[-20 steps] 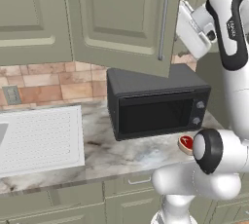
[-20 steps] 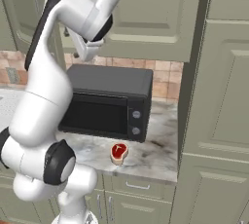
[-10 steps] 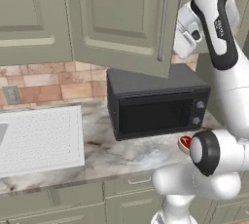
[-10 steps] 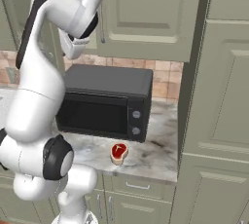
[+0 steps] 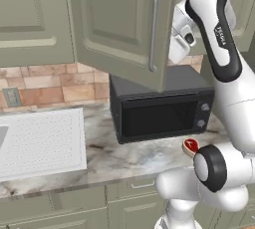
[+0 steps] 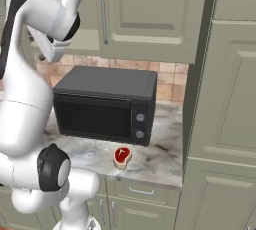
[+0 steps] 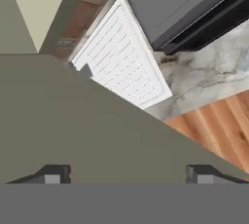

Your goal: Retrieve the tupperware from the cabinet, then place the raw meat into the tupperware to avoid contamination.

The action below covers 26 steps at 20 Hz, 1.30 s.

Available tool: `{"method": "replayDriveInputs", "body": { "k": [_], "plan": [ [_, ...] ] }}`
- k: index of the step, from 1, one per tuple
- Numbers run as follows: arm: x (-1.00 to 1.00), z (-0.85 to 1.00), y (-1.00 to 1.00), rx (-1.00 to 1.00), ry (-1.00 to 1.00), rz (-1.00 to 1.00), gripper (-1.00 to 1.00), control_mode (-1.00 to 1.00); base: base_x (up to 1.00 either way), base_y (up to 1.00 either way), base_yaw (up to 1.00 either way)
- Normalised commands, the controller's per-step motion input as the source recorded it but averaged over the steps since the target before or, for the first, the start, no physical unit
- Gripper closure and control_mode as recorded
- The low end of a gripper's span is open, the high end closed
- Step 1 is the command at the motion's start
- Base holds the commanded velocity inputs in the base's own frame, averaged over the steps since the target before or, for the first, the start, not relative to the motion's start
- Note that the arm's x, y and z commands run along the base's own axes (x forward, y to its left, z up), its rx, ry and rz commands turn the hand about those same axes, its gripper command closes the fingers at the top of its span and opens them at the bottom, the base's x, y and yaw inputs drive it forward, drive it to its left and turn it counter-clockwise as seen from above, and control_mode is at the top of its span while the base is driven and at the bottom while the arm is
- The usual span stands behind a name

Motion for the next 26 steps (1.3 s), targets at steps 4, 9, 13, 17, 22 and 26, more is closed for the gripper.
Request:
{"method": "replayDriveInputs", "body": {
  "k": [4,9,13,17,22,26],
  "plan": [
    [-0.51,-0.16,0.66,0.0,0.01,-0.01,-1.0,-1.0,0.0,0.0,0.0],
    [-0.17,-0.28,0.55,0.0,0.05,-0.12,-1.0,-1.0,0.0,0.0,0.0],
    [0.0,-0.2,0.46,0.0,0.04,-0.15,-1.0,-1.0,0.0,0.0,0.0],
    [0.0,-0.22,0.48,0.0,0.07,-0.15,-1.0,-1.0,0.0,0.0,0.0],
    [0.0,-0.15,0.43,0.0,0.08,-0.12,-1.0,-1.0,0.0,0.0,0.0],
    [0.0,-0.07,0.18,0.0,0.05,-0.06,-1.0,-1.0,0.0,0.0,0.0]
  ]
}}
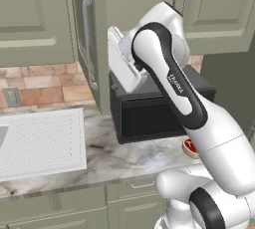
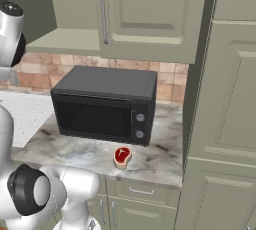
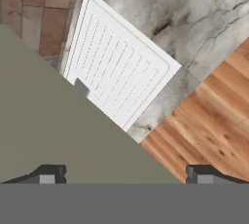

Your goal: Retrieve the tupperware from the cabinet, then place the raw meat into the tupperware to avoid contamination.

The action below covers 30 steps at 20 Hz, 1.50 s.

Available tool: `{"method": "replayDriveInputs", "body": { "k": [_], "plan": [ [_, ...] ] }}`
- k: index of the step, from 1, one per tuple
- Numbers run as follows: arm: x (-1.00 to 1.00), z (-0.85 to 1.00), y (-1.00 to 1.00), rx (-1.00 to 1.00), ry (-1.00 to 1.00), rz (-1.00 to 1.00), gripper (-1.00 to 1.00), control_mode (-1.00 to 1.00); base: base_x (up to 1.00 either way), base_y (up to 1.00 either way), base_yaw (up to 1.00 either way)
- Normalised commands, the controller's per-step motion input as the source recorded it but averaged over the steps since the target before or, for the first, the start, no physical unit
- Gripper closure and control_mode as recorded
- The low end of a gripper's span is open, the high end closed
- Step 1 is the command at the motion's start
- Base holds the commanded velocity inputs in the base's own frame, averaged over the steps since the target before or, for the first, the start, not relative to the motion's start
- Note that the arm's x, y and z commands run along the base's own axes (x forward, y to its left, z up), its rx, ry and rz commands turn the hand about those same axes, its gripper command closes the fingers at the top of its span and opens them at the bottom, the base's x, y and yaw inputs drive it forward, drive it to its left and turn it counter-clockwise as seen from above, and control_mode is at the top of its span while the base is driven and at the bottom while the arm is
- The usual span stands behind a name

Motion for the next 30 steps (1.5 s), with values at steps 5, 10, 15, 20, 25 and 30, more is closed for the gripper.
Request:
{"method": "replayDriveInputs", "body": {
  "k": [5,10,15,20,25,30],
  "plan": [
    [0.01,-0.1,0.12,0.0,0.05,-0.03,-1.0,-1.0,0.0,0.0,0.0],
    [-0.03,-0.02,-0.15,0.0,0.01,-0.01,-1.0,-1.0,0.0,0.0,0.0],
    [0.0,0.0,-0.49,-0.03,-0.02,0.0,-1.0,-1.0,0.0,0.0,0.0],
    [0.0,-0.07,-0.48,-0.12,-0.08,0.03,-1.0,-1.0,0.0,0.0,0.0],
    [0.0,-0.08,-0.28,-0.27,-0.07,0.14,-1.0,-1.0,0.0,0.0,0.0],
    [-0.06,-0.08,-0.39,-0.32,-0.09,0.21,-1.0,-1.0,0.0,0.0,0.0]
  ]
}}
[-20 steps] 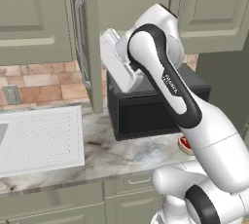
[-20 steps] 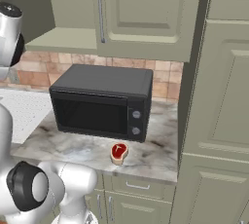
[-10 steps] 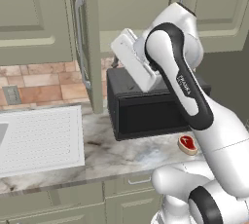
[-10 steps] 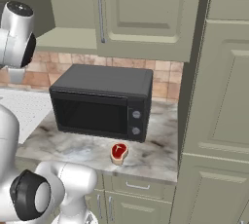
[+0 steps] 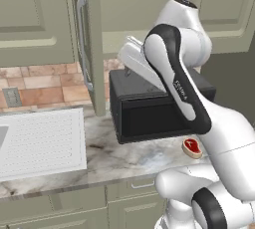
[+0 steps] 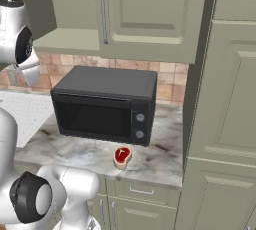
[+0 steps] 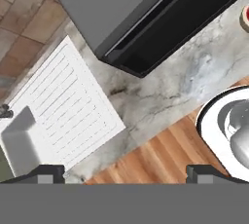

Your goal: Retrieve the tupperware from the cabinet, then place the raw meat into the tupperware to avoid contamination.

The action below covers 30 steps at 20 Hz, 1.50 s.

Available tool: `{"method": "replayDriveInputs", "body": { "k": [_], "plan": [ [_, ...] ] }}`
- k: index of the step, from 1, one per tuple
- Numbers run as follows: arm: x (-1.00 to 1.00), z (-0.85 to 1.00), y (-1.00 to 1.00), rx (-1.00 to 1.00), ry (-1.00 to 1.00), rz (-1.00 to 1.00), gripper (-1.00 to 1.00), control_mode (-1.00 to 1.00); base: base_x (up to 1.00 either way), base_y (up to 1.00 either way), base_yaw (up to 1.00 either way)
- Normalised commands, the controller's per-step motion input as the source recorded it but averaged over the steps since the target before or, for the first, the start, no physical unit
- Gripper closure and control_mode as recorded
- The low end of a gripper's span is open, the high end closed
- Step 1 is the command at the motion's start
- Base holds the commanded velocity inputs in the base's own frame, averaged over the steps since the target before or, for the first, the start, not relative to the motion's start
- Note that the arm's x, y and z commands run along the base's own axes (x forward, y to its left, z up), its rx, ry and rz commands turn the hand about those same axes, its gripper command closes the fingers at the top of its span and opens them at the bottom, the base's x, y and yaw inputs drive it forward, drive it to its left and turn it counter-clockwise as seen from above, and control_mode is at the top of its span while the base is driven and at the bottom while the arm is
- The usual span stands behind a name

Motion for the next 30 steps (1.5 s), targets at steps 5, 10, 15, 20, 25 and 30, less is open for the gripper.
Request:
{"method": "replayDriveInputs", "body": {
  "k": [5,10,15,20,25,30],
  "plan": [
    [-0.09,-0.1,-0.5,-0.3,-0.09,0.21,-1.0,-1.0,0.0,0.0,0.0],
    [-0.05,-0.02,-0.59,-0.27,-0.15,0.21,-1.0,-1.0,0.0,0.0,0.0],
    [-0.01,0.07,-0.42,-0.22,-0.21,0.15,-1.0,-1.0,0.0,0.0,0.0],
    [0.01,0.28,-0.5,-0.13,-0.16,0.09,-1.0,-1.0,0.0,0.0,0.0],
    [0.07,0.5,-0.41,-0.06,-0.06,0.08,-1.0,-1.0,0.0,0.0,0.0],
    [0.21,0.66,-0.25,-0.02,0.0,0.05,-1.0,-1.0,0.0,0.0,0.0]
  ]
}}
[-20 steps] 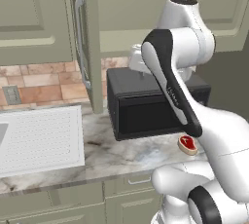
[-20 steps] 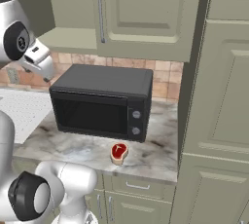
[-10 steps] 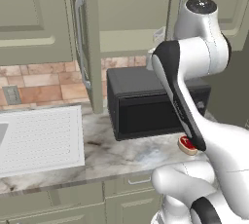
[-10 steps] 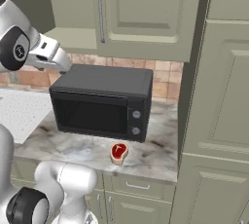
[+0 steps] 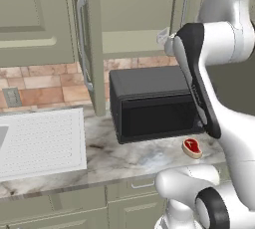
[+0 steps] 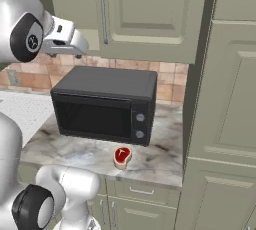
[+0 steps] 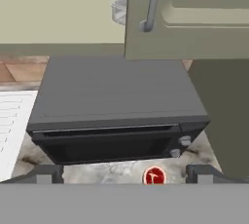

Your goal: Retrieve the tupperware from the cabinet, then place the raw meat into the tupperware to avoid contamination.

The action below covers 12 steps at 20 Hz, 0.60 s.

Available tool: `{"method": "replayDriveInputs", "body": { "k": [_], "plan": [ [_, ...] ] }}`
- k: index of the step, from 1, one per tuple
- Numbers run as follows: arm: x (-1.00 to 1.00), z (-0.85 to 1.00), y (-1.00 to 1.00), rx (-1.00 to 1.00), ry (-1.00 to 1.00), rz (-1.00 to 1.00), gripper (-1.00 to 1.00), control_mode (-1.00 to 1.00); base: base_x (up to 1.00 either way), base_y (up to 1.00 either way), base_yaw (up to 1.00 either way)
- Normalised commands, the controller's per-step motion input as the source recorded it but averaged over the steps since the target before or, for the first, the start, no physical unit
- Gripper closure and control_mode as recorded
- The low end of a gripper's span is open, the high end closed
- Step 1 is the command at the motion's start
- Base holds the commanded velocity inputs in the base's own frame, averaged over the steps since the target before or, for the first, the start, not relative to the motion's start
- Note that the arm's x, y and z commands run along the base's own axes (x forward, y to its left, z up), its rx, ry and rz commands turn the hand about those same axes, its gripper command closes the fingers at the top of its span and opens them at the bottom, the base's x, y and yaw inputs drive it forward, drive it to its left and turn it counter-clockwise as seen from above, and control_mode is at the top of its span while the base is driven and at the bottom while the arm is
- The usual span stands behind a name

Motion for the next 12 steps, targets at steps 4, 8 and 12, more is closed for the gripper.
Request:
{"method": "replayDriveInputs", "body": {
  "k": [4,8,12],
  "plan": [
    [0.35,0.48,-0.24,-0.02,-0.03,0.05,-1.0,-1.0,0.0,0.0,0.0],
    [0.45,0.19,-0.23,0.0,-0.09,0.07,-1.0,-1.0,0.0,0.0,0.0],
    [0.45,0.09,-0.22,-0.01,-0.07,0.04,-1.0,-1.0,0.0,0.0,0.0]
  ]
}}
